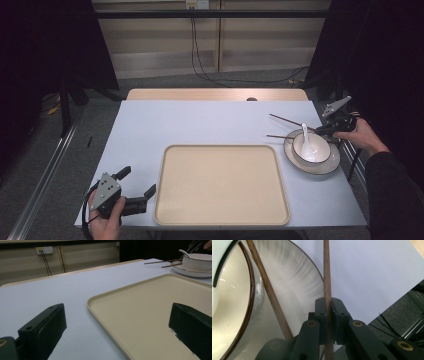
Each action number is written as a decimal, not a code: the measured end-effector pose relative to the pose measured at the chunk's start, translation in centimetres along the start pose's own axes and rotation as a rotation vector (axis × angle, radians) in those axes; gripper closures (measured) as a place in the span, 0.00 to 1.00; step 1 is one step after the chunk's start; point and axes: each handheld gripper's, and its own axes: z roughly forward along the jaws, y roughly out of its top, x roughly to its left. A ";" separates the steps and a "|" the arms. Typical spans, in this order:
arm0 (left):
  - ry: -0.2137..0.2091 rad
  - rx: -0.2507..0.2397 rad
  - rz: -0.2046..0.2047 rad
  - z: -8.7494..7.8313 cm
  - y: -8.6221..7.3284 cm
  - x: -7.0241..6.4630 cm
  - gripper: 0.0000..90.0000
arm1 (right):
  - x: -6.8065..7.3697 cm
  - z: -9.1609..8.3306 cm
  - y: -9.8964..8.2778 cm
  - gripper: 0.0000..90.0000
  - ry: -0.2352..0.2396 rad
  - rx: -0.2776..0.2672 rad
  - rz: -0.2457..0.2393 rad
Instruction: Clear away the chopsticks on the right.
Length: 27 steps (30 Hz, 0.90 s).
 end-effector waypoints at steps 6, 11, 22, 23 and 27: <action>-0.001 -0.008 0.002 0.0 0.0 0.0 0.01 | -0.2 -0.9 -0.4 0.95 0.008 -0.033 0.051; -0.004 -0.011 0.001 0.0 0.0 0.0 0.01 | -0.4 -1.9 -0.9 0.95 0.000 -0.080 0.102; -0.005 -0.023 0.005 -0.2 0.1 -0.1 0.01 | 0.6 -4.5 -1.1 0.95 0.008 -0.175 0.251; 0.000 -0.022 0.005 -0.2 0.1 -0.2 0.01 | 0.8 -4.7 -1.0 0.95 0.004 -0.180 0.264; -0.007 -0.024 0.015 -0.3 0.2 -0.1 0.01 | 1.6 -5.7 -0.7 0.95 0.003 -0.202 0.279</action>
